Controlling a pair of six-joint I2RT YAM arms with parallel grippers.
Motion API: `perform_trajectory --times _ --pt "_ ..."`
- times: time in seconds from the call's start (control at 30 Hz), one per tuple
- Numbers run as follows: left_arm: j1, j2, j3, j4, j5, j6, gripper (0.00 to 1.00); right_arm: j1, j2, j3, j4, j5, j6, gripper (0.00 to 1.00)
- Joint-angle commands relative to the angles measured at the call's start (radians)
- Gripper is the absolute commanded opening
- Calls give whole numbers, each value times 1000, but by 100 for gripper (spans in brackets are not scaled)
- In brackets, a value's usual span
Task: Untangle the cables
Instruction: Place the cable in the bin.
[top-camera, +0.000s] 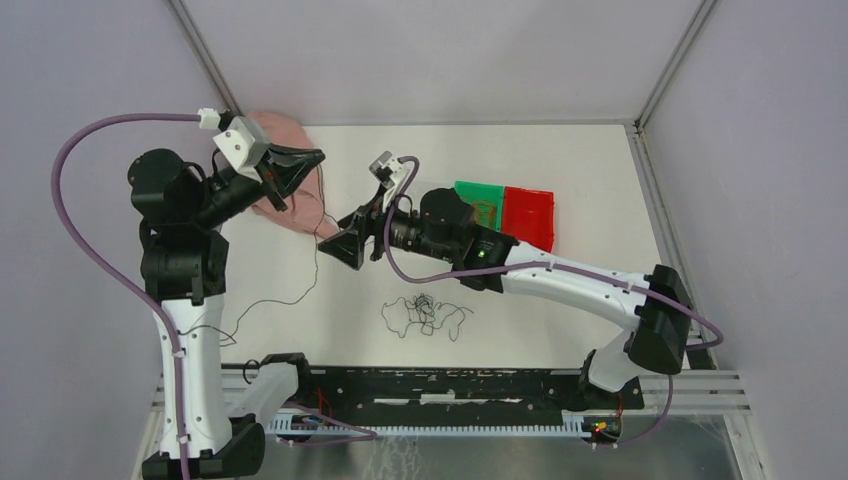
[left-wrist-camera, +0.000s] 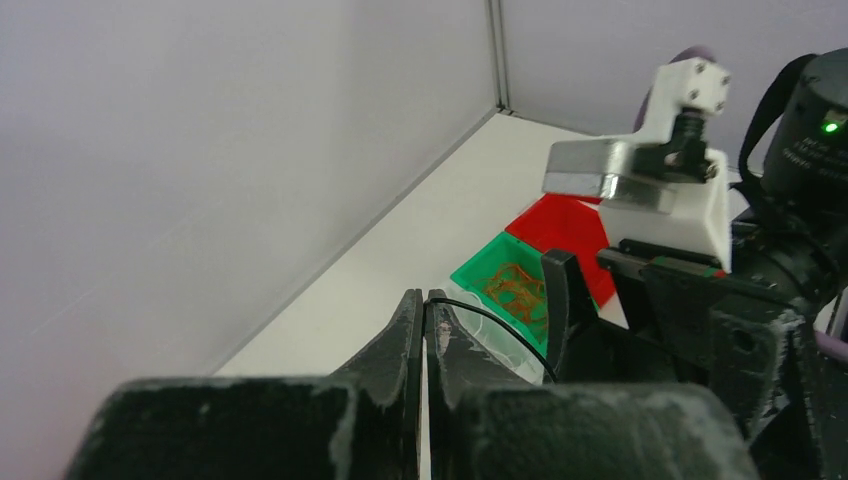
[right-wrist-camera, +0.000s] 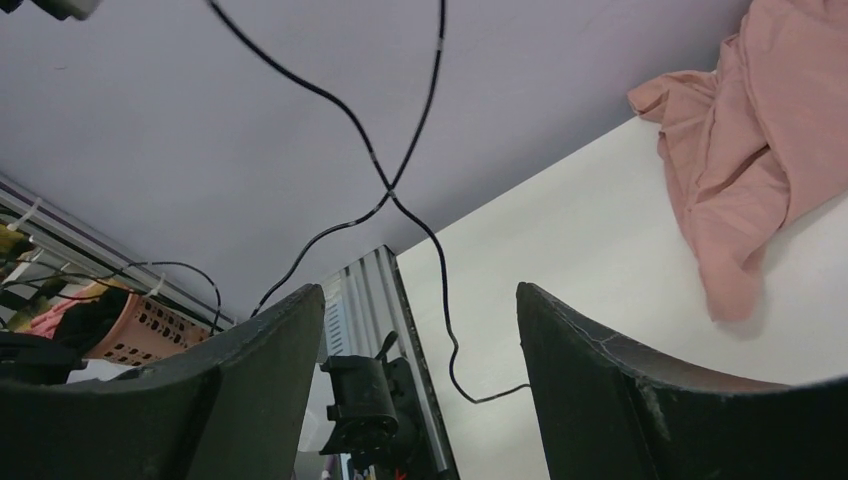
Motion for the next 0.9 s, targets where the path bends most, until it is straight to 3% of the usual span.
perform_trajectory --times 0.0,0.27,0.57,0.7,0.87 --pt "-7 -13 -7 64 24 8 3 1 48 65 89 -32 78 76" --pt "-6 -24 -24 90 14 21 3 0 85 66 188 -93 182 73" --pt "-8 -54 -59 105 -23 173 3 0 -52 -115 219 -66 230 72" --pt "-8 -57 -60 141 -17 145 3 -1 -54 -161 320 -94 293 71" --pt "-8 -47 -41 163 -6 93 3 0 12 -97 352 -128 345 72"
